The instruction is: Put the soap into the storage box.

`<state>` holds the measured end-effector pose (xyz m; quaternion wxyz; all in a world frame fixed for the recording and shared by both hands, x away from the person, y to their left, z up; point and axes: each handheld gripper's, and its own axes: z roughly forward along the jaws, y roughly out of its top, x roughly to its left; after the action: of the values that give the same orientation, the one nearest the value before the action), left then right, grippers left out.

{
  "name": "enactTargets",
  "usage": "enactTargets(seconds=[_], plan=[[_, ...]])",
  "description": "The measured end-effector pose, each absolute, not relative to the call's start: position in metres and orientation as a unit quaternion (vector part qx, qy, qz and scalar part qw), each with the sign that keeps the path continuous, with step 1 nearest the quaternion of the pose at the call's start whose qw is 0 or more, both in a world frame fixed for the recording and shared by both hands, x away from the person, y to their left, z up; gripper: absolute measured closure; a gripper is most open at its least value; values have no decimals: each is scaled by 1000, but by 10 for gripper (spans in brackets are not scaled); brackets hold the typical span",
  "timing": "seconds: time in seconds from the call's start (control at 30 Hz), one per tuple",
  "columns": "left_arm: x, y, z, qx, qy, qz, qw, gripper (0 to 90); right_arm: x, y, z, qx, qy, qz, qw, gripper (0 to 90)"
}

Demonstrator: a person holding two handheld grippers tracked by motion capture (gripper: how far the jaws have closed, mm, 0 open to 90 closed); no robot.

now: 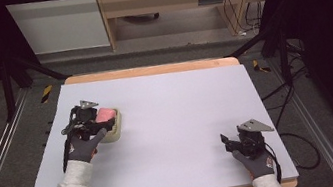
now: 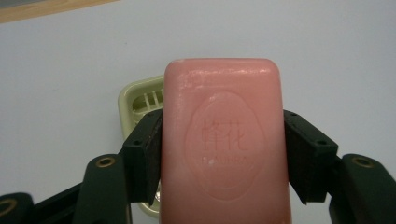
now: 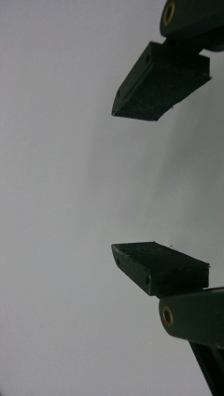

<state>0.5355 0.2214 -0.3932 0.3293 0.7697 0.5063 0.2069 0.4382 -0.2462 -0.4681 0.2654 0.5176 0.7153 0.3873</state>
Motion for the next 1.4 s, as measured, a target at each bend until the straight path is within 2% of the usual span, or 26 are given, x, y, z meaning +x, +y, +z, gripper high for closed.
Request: enactTargets(seconds=[1.4], plan=[[573,228,-431,766,537,197,294,372,439,-246,-468,516,716,386,267,281]])
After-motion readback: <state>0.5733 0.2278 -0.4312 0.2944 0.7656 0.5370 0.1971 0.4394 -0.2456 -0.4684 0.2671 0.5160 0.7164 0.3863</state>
